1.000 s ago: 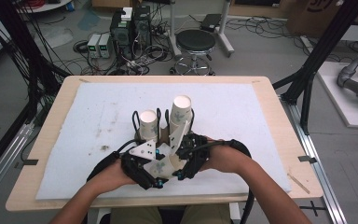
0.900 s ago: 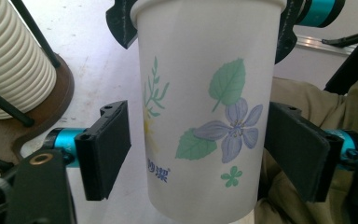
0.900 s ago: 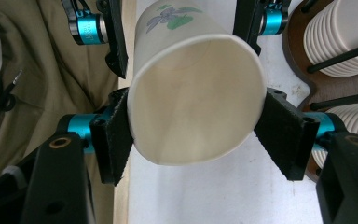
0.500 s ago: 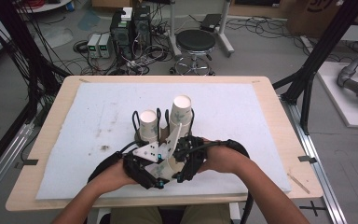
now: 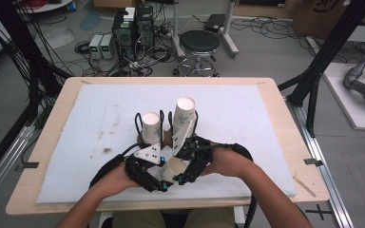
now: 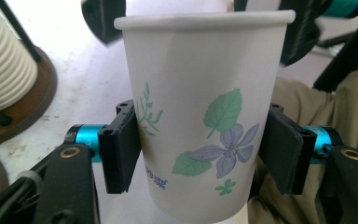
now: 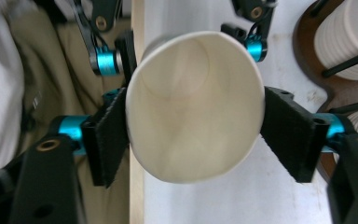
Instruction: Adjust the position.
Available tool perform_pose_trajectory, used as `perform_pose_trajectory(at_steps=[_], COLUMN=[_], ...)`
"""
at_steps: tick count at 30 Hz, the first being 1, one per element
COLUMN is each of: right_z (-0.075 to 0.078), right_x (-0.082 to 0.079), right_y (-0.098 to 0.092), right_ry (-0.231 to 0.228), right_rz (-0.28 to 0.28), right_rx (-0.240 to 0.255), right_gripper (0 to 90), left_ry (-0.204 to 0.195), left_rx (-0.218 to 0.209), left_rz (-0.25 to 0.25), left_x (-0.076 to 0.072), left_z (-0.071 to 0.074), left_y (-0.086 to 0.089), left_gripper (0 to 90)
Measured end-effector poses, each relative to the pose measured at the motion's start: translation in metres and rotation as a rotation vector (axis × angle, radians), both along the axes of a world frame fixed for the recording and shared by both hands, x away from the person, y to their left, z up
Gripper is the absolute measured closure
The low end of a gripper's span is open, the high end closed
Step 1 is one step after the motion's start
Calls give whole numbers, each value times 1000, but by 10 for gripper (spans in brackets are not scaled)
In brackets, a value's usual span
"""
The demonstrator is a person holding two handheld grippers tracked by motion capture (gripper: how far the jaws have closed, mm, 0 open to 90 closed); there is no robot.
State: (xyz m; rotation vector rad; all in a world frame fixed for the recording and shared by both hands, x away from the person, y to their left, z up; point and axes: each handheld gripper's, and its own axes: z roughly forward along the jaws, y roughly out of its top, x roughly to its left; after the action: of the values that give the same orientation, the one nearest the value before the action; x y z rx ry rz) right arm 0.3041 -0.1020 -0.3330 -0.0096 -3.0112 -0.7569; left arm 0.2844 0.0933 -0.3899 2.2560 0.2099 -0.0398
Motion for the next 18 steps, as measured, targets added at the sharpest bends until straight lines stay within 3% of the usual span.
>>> perform_pose_trajectory(at_steps=[3, 9, 18], right_z=[2, 8, -6], right_x=[4, 5, 0], right_y=[-8, -33, -78], right_ry=[5, 16, -35], right_rz=[-26, -132, -299], right_rx=[83, 256, 456], right_gripper=[230, 222, 221], left_ry=[2, -24, -67], left_rx=[-40, -121, -266], left_rz=[28, 94, 238], left_x=[1, 0, -3], left_z=[-1, -6, -15], left_y=[6, 23, 59], left_gripper=[345, 341, 339])
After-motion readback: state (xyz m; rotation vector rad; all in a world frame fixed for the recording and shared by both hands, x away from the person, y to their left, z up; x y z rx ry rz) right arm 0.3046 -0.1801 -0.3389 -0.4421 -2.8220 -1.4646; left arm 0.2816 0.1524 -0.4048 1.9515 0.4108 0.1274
